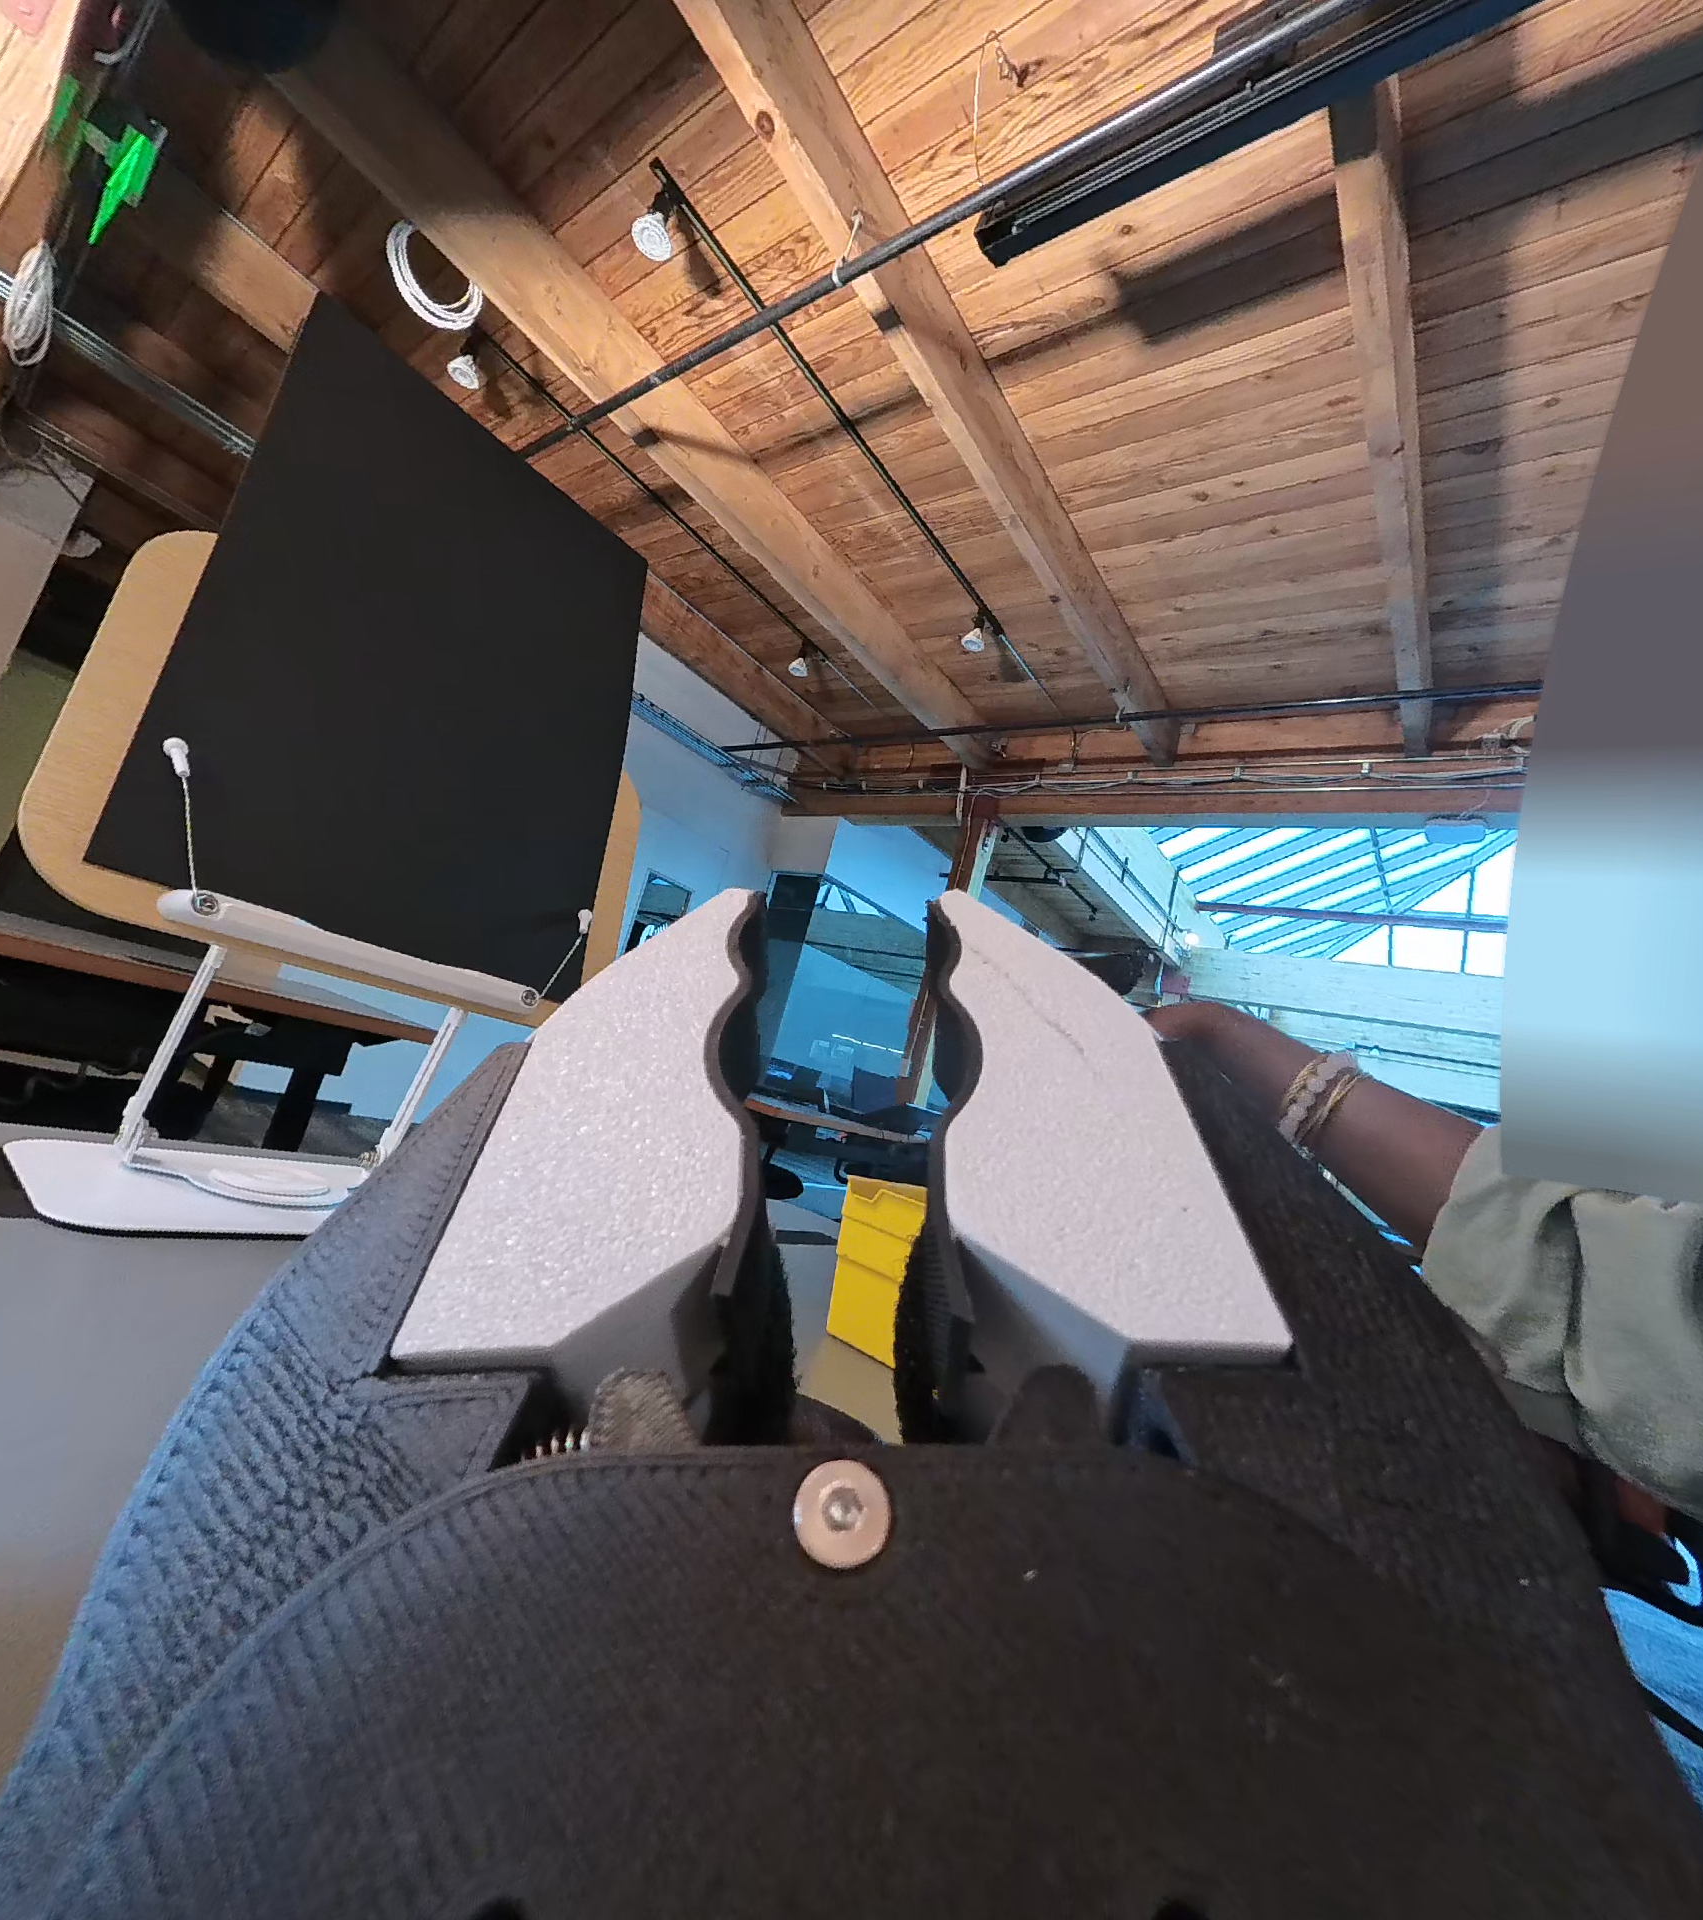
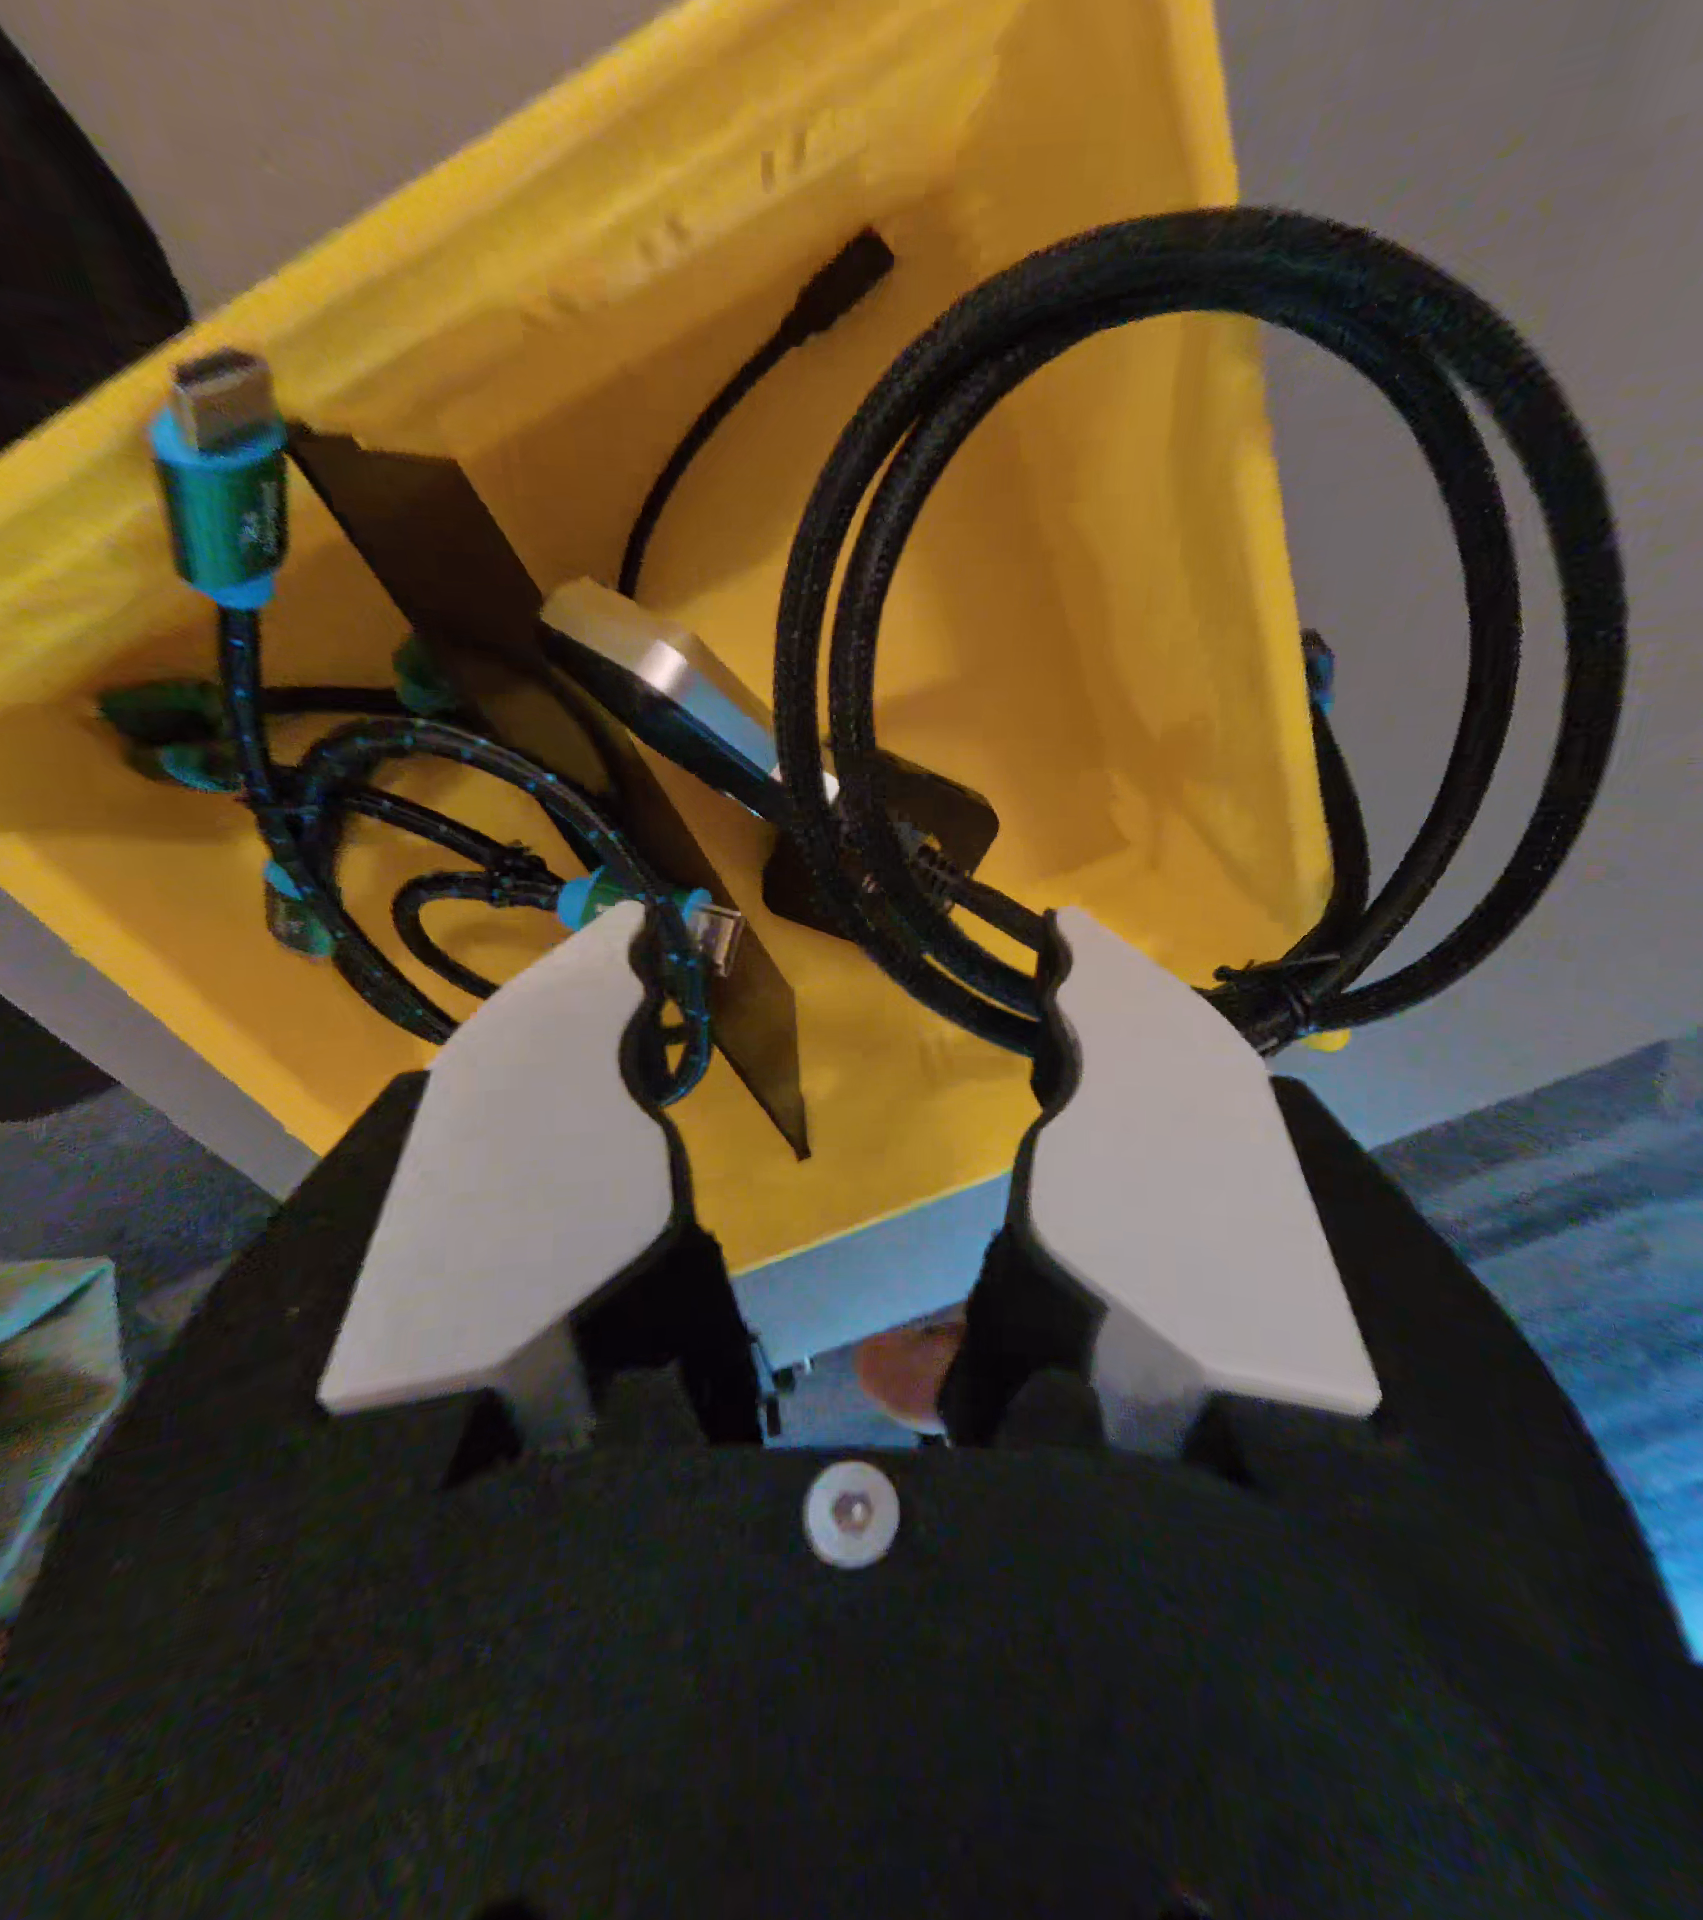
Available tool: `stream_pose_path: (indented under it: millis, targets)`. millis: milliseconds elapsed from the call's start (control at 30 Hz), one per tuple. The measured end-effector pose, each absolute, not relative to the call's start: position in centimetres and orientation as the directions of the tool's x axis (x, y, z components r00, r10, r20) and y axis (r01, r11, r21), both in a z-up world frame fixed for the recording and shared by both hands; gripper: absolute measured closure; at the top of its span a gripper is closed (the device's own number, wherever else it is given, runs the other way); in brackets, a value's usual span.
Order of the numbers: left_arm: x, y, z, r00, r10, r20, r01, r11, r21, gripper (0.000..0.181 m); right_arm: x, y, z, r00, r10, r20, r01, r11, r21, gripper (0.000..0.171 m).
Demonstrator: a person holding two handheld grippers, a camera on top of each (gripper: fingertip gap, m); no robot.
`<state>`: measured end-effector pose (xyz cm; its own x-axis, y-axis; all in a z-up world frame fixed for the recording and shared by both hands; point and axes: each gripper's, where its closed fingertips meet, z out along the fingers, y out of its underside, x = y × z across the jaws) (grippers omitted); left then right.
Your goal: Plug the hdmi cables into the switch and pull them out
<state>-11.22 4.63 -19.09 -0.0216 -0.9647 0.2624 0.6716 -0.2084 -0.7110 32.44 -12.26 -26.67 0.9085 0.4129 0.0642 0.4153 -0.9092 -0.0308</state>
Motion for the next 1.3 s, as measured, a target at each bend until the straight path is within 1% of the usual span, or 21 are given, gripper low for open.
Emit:
stream_pose_path:
  millis: [67, 133, 233, 300, 367, 400, 467, 533, 567, 600, 633, 667, 700, 800, 900, 1000, 1100, 1167, 1233, 1300]
  targets:
    - [-11.2, 4.6, -19.1, -0.020, -0.965, 0.262, 0.672, -0.208, -0.711, 0.153, 32.5, -11.7, -25.7, 0.919, 0.388, 0.073, 0.394, -0.912, -0.114, 0.105]
    - [-11.3, 4.7, -19.1, -0.020, -0.965, 0.263, 0.673, -0.208, -0.710, 0.153, 32.4, -11.7, -25.1, 0.928, 0.366, 0.076, 0.373, -0.915, -0.154, 0.105]
    - [-11.2, 4.6, -19.1, -0.024, -0.964, 0.264, 0.673, -0.211, -0.709, 0.153, 31.9, -10.4, -24.7, 0.911, 0.388, 0.144, 0.412, -0.881, -0.233, 0.112]
    - [-11.2, 4.6, -19.1, -0.020, -0.964, 0.263, 0.671, -0.209, -0.711, 0.153, 31.3, -8.7, -24.6, 0.902, 0.390, 0.185, 0.430, -0.848, -0.310, 0.114]
    - [-11.2, 4.6, -19.1, -0.019, -0.965, 0.263, 0.671, -0.207, -0.712, 0.153, 30.6, -6.8, -25.0, 0.901, 0.385, 0.199, 0.433, -0.821, -0.372, 0.112]
    - [-11.2, 4.6, -19.2, -0.016, -0.965, 0.264, 0.671, -0.206, -0.713, 0.153, 30.4, -5.9, -25.3, 0.899, 0.381, 0.217, 0.437, -0.815, -0.380, 0.110]
    - [-11.2, 4.7, -19.2, -0.013, -0.964, 0.265, 0.671, -0.205, -0.713, 0.153, 31.1, -4.5, -26.2, 0.865, 0.394, 0.310, 0.486, -0.813, -0.322, 0.109]
    - [-11.2, 4.7, -19.2, -0.014, -0.964, 0.267, 0.671, -0.207, -0.712, 0.153, 32.1, -3.9, -27.3, 0.794, 0.452, 0.407, 0.562, -0.800, -0.209, 0.112]
    - [-11.2, 4.8, -19.2, -0.015, -0.963, 0.269, 0.671, -0.209, -0.711, 0.153, 32.7, -3.7, -27.7, 0.756, 0.474, 0.452, 0.589, -0.794, -0.152, 0.119]
    - [-11.2, 4.8, -19.2, -0.016, -0.963, 0.270, 0.671, -0.210, -0.711, 0.153, 33.2, -3.6, -28.0, 0.719, 0.495, 0.489, 0.607, -0.789, -0.094, 0.131]
    - [-11.2, 4.8, -19.2, -0.017, -0.962, 0.272, 0.671, -0.212, -0.710, 0.153, 33.7, -3.8, -28.2, 0.680, 0.523, 0.515, 0.629, -0.776, -0.042, 0.148]
    - [-11.3, 4.8, -19.2, -0.017, -0.962, 0.273, 0.672, -0.213, -0.709, 0.153, 33.9, -3.8, -28.1, 0.644, 0.540, 0.542, 0.652, -0.758, -0.019, 0.160]
    - [-11.3, 4.8, -19.2, -0.016, -0.962, 0.272, 0.673, -0.212, -0.709, 0.153, 33.9, -4.0, -27.6, 0.622, 0.538, 0.568, 0.663, -0.748, -0.018, 0.163]
    - [-11.3, 4.9, -19.2, -0.013, -0.962, 0.273, 0.674, -0.210, -0.709, 0.154, 33.4, -5.1, -25.6, 0.632, 0.474, 0.613, 0.670, -0.732, -0.125, 0.164]
    - [-11.3, 4.8, -19.2, -0.010, -0.962, 0.272, 0.672, -0.207, -0.710, 0.153, 33.1, -7.6, -23.5, 0.627, 0.424, 0.654, 0.679, -0.709, -0.191, 0.164]
    - [-11.1, 4.7, -19.3, -0.009, -0.963, 0.268, 0.667, -0.205, -0.716, 0.153, 31.5, -10.1, -23.4, 0.631, 0.472, 0.616, 0.719, -0.654, -0.235, 0.163]
    - [-11.0, 4.7, -19.3, 0.005, -0.966, 0.260, 0.662, -0.191, -0.725, 0.153, 31.1, -12.3, -24.4, 0.655, 0.532, 0.537, 0.701, -0.693, -0.167, 0.163]
    - [-10.9, 4.7, -19.4, 0.013, -0.967, 0.255, 0.658, -0.183, -0.731, 0.153, 30.3, -13.4, -24.9, 0.674, 0.585, 0.452, 0.699, -0.702, -0.135, 0.164]
    - [-10.8, 4.7, -19.4, 0.015, -0.967, 0.253, 0.655, -0.181, -0.734, 0.153, 29.0, -13.7, -24.8, 0.701, 0.622, 0.348, 0.697, -0.701, -0.150, 0.164]
    - [-10.8, 4.7, -19.4, 0.015, -0.967, 0.254, 0.653, -0.182, -0.735, 0.153, 27.5, -14.1, -24.7, 0.740, 0.645, 0.190, 0.672, -0.722, -0.164, 0.164]
